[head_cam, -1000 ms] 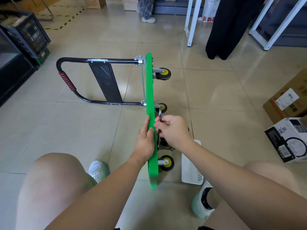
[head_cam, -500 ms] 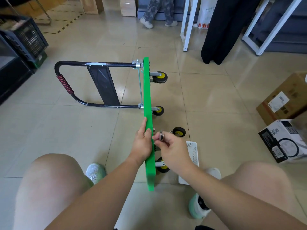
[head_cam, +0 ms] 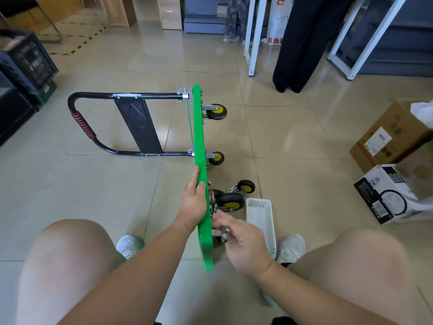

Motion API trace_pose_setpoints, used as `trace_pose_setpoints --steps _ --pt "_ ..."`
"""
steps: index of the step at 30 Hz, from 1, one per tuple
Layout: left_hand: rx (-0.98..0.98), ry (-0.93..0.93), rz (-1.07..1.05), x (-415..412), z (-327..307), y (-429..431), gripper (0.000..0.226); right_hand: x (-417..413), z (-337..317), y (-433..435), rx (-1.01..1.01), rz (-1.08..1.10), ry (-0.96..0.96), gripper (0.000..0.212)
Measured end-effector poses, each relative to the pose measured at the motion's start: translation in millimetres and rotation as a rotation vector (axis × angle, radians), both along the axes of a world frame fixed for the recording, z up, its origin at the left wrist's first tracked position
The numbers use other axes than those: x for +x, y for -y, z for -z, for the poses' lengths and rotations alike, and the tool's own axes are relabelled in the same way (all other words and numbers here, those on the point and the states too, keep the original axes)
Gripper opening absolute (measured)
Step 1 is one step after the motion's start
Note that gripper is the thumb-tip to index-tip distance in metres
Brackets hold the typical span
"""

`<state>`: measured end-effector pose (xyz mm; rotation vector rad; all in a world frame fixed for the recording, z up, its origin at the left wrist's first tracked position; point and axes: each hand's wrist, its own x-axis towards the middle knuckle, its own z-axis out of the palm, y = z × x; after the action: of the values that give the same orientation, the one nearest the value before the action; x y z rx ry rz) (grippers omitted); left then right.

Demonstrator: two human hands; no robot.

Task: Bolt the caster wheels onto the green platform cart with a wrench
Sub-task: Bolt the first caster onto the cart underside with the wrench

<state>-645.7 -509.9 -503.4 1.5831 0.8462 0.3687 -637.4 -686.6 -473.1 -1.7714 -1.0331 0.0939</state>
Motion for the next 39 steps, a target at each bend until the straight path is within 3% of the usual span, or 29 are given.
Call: trace_pose_setpoints --steps 4,8,14,24,30,39 --pt "-0.012 0.000 -0.007 1.7 -1.7 1.2 0.053 25.5 -31.1 -17.7 0.060 0.154 -0.419 0.042" --pt "-0.031 0.008 0.000 0.6 -4.6 3.0 0.052 62.8 -51.7 -44.2 0.039 0.133 -0.673 0.028" --pt "-0.012 -0.016 0.010 -0.7 -9.1 3.1 0.052 91.8 -57.7 -67.8 -0.183 0.017 -0.638 0.012" --pt "-0.009 -0.026 0.029 -1.2 -4.5 0.3 0.059 100.2 -53.1 -106.8 -0.355 -0.072 -0.627 0.016" --pt "-0.034 -0.010 0.020 -2.1 -6.7 1.5 0.059 92.5 -45.6 -94.1 -0.246 0.019 -0.676 0.019" --pt "-0.024 0.015 0.007 -0.6 -8.2 0.4 0.050 81.9 -48.8 -93.6 -0.239 -0.027 -0.648 0.020"
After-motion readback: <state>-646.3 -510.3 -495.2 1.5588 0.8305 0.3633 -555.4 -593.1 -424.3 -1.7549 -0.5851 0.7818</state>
